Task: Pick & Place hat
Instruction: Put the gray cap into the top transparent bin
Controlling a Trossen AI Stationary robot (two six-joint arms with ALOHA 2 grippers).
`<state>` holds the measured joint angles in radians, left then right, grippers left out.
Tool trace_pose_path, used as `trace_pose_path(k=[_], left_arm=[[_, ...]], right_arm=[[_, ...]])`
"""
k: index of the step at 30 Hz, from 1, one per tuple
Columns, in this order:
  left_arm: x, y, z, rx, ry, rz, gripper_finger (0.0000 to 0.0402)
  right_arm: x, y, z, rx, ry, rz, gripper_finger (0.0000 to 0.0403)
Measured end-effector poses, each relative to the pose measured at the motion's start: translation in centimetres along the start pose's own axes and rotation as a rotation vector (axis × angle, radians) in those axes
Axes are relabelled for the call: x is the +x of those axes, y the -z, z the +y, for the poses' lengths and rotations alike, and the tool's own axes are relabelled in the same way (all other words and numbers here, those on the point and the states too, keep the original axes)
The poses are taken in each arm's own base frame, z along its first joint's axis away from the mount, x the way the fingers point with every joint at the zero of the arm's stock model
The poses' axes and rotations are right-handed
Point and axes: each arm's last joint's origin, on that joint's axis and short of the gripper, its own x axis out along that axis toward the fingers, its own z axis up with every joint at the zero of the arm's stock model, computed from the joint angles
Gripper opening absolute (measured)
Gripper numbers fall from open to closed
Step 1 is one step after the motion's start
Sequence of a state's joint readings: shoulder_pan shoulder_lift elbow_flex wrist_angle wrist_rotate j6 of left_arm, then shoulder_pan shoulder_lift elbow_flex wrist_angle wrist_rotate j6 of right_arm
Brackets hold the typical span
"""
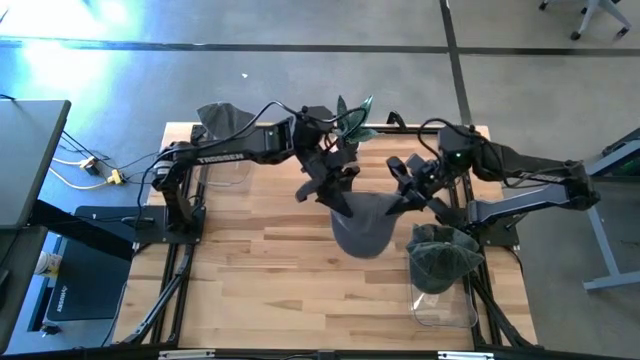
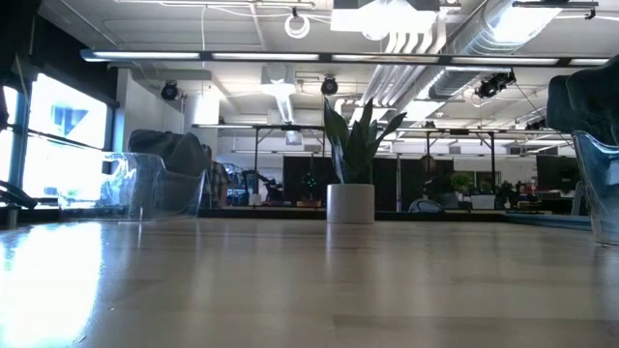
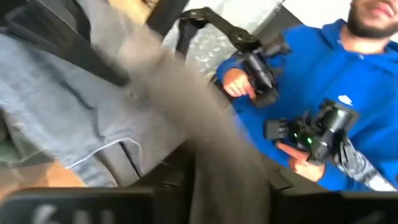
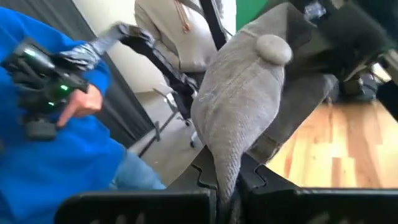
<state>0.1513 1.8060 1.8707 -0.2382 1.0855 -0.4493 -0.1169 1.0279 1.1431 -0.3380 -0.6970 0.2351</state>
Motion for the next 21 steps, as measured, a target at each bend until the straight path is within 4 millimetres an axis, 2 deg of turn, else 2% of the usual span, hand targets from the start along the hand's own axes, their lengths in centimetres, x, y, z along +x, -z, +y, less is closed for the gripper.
trace_pose_path(k=[5, 9, 16, 21], left_arm=[[-0.8, -0.3, 0.4, -0.028, -0.055, -0.036, 0.0177], [-1.0, -0.5, 0.8, -0.052, -0.167, -0.093, 0.0220], [-1.1, -0.6, 1.2, -0.054, -0.294, -0.157, 0.0232], [-1.1, -0.7, 1.2, -0.053, -0.316, -0.168, 0.0232]], right_arm=[[0.4, 0.6, -0.7, 0.007, 0.073, 0.048, 0.0000], [0.7, 0.8, -1.1, -0.004, 0.128, 0.057, 0.0000], [0.6, 0.8, -1.4, -0.025, 0.218, 0.050, 0.0000], [0.6, 0.8, -1.5, -0.044, 0.275, 0.046, 0.0000]])
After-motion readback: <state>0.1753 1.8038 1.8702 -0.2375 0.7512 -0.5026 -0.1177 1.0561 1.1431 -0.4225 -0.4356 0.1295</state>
